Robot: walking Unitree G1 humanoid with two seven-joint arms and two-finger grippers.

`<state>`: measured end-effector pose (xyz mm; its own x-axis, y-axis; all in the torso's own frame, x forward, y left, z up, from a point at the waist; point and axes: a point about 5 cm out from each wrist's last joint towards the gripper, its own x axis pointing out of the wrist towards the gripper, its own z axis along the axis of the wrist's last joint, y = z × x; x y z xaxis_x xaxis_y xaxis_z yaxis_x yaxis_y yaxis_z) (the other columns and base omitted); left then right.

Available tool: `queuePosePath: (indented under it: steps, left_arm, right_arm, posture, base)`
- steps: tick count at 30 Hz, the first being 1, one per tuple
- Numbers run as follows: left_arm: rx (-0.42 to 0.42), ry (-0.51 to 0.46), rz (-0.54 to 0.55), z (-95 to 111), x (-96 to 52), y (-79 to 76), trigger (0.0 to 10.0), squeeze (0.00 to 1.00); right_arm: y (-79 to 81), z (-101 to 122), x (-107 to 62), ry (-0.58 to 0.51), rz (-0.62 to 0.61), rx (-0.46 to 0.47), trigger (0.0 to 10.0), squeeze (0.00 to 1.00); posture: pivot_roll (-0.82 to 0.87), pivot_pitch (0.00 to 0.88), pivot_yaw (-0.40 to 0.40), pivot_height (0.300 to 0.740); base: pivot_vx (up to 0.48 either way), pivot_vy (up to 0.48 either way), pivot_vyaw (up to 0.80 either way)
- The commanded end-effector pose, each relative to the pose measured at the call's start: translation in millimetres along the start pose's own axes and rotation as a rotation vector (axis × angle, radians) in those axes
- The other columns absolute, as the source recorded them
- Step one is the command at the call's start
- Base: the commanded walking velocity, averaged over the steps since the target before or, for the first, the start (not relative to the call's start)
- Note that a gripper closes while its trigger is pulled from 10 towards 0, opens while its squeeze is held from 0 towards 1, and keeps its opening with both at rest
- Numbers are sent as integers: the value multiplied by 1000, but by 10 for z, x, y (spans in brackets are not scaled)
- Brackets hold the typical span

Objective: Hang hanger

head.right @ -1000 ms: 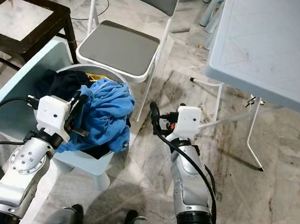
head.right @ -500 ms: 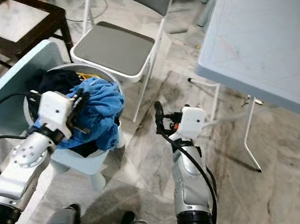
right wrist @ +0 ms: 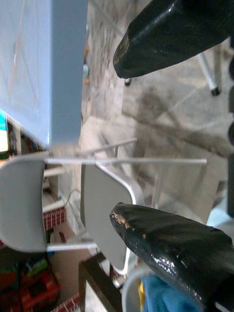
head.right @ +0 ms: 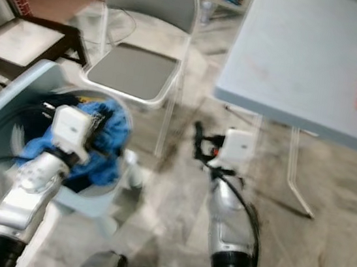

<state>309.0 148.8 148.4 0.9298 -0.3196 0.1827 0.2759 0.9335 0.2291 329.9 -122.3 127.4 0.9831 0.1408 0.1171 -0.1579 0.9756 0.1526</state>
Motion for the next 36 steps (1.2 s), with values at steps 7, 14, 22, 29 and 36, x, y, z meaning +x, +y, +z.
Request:
queuePosePath:
  steps: [7, 14, 22, 29, 36]
  left_arm:
    - [-14, -11, -40, 6, 44, -97, 10000, 0]
    - [-22, -32, -56, 40, 93, -143, 10000, 0]
    - [-29, -36, -73, 33, 129, -186, 10000, 0]
    - [-43, -39, -95, 27, 156, -237, 10000, 0]
    - [-71, 8, -101, -86, 160, -285, 10000, 0]
  right_arm:
    - [-84, 3, 16, -3, -27, -10, 10000, 0]
    - [-83, 20, 44, -8, -22, -17, 10000, 0]
    - [-111, 22, 51, -13, -23, -27, 10000, 0]
    - [-130, 22, 48, -16, -30, -34, 10000, 0]
    - [-151, -27, -2, -11, -43, -38, 10000, 0]
  posture:
    - [231, 196, -37, 740]
    - [224, 184, -43, 740]
    - [210, 166, -45, 740]
    - [198, 148, -34, 740]
    - [177, 110, -23, 740]
  base:
    - [254, -331, -800]
    - [253, -330, -785]
    - [155, -370, -669]
    - [0, -123, -429]
    - [0, 0, 0]
